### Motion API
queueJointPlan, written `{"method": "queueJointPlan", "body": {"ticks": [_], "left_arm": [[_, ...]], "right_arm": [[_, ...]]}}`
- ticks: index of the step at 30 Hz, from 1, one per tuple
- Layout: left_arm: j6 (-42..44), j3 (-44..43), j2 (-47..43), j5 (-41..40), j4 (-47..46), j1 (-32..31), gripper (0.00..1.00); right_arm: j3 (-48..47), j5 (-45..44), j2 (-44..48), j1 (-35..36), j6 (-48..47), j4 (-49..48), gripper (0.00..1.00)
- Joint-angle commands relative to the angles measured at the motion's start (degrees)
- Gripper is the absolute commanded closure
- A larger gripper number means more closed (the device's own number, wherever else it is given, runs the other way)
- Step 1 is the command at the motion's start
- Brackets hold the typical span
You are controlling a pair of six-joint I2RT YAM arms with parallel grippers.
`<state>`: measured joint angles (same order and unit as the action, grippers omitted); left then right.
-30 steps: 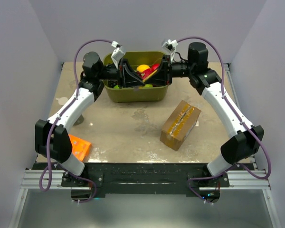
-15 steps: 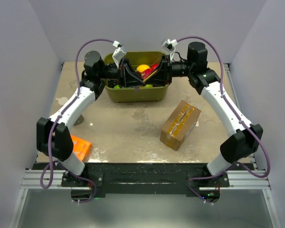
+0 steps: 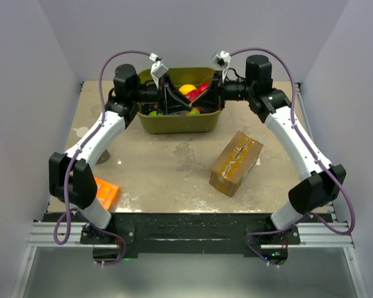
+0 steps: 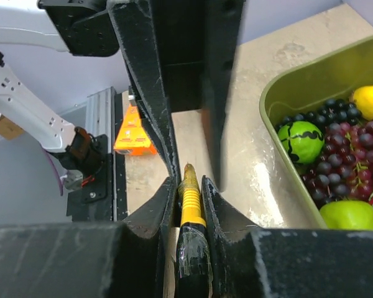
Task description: Unpack the express box
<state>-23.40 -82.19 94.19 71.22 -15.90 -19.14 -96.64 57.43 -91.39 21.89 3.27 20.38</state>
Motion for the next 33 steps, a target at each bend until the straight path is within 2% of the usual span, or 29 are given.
{"method": "queueJointPlan", "body": {"ticks": [1,3,4,7,8,10,11,13,16,17,19,20,22,25,29,33], "left_arm": [[14.9,-3.7,-2.3,-13.6,15.8,2.8,0.55],[21.4,-2.1,-4.6,-16.4,22.0,3.1,0.49],[24.1,-0.7,-5.7,-16.2,23.3,3.0,0.47],[39.5,6.5,-11.3,-17.4,27.7,0.7,0.43],[43.5,8.1,-13.5,-18.1,29.8,-1.8,0.42],[51.7,11.8,-15.0,-20.8,37.3,-4.8,0.42],[59.3,13.1,-16.1,-22.0,39.3,-8.4,0.42],[64.1,16.9,-16.9,-23.7,42.2,-11.3,0.44],[70.1,20.6,-16.3,-24.2,43.1,-14.6,0.55],[71.5,21.5,-15.7,-24.1,42.5,-15.4,0.65],[71.6,23.7,-15.0,-22.0,39.3,-16.3,0.76],[71.6,23.7,-13.7,-21.3,38.8,-17.9,0.85],[71.8,23.1,-12.2,-18.7,38.1,-20.5,0.94],[73.4,23.6,-9.7,-15.5,37.2,-21.6,0.99],[73.0,24.3,-6.1,-12.2,31.9,-24.3,0.99],[67.8,24.1,-2.5,-11.8,21.2,-26.2,0.99]], "right_arm": [[-2.9,-11.0,5.3,-3.6,0.7,3.7,1.0],[-1.8,-15.7,6.4,-7.4,1.7,4.2,1.0],[-1.4,-25.0,8.1,-8.8,1.4,5.3,1.0],[4.4,-36.6,13.9,-9.9,-2.6,3.0,1.0],[6.7,-46.1,15.9,-9.9,-3.0,1.4,1.0],[13.7,-54.1,18.9,-9.9,-8.0,-2.1,1.0],[15.8,-60.9,21.1,-9.8,-9.5,-3.1,1.0],[21.0,-64.3,22.1,-10.3,-14.0,-3.3,1.0],[25.4,-65.8,22.5,-11.8,-16.5,-2.4,1.0],[26.2,-65.6,22.6,-12.0,-17.2,-2.5,1.0],[28.5,-65.0,22.2,-12.7,-18.1,-2.6,1.0],[29.0,-64.7,22.1,-12.9,-18.2,-2.6,1.0],[30.2,-63.8,20.9,-13.4,-18.2,-2.6,1.0],[30.7,-63.2,19.2,-13.8,-18.3,-2.5,1.0],[31.0,-63.5,17.7,-14.5,-17.6,-1.3,1.0],[33.2,-61.7,19.1,-15.1,-17.7,0.1,1.0]]}}
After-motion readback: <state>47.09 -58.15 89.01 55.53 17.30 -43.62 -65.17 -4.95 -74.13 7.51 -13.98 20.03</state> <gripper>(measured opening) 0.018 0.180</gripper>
